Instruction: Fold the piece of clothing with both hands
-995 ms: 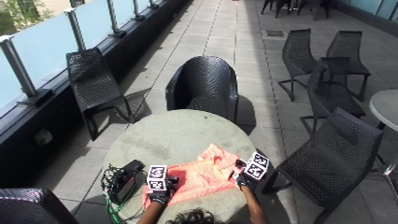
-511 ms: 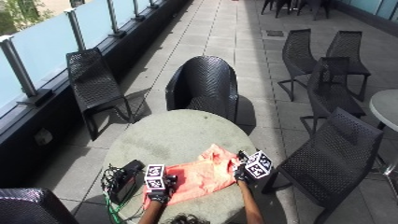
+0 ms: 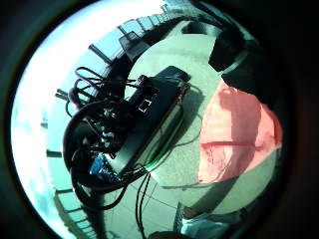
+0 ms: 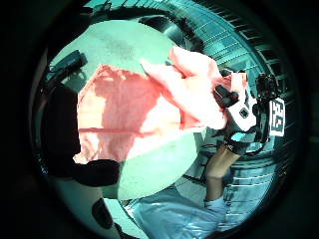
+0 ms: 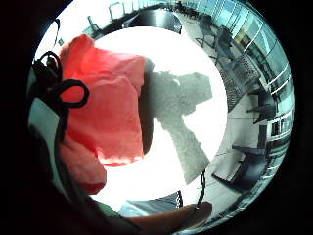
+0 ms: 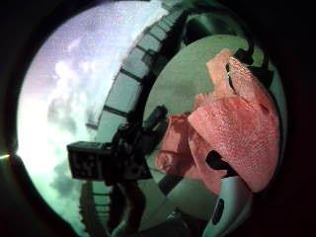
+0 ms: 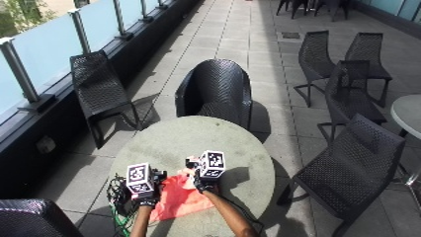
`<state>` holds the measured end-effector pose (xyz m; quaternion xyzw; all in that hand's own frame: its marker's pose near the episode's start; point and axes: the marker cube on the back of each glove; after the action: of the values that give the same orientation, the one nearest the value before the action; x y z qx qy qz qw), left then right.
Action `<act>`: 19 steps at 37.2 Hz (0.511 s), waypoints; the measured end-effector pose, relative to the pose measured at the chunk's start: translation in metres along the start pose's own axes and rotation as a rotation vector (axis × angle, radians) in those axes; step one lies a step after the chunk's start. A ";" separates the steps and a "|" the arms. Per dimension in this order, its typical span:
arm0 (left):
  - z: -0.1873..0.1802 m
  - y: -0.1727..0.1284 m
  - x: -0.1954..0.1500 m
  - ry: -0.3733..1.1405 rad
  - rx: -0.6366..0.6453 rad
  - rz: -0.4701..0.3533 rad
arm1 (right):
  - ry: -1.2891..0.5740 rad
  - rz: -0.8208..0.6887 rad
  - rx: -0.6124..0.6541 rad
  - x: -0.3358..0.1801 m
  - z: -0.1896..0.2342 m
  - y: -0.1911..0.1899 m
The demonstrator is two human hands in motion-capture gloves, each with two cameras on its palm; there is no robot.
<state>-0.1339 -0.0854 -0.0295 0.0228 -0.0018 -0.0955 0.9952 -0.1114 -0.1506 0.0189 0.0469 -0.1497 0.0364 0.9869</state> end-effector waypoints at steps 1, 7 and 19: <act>-0.007 0.002 -0.003 -0.003 0.008 -0.012 | 0.024 -0.031 -0.010 -0.012 0.009 0.002; -0.015 0.010 -0.033 0.021 0.021 -0.077 | 0.153 -0.184 -0.041 -0.068 0.071 0.016; -0.007 0.015 -0.049 0.049 0.016 -0.105 | 0.231 -0.302 -0.154 -0.093 0.126 0.042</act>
<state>-0.1788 -0.0611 -0.0356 0.0331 0.0228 -0.1468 0.9883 -0.2408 -0.1278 0.1143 -0.0110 -0.0291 -0.1185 0.9925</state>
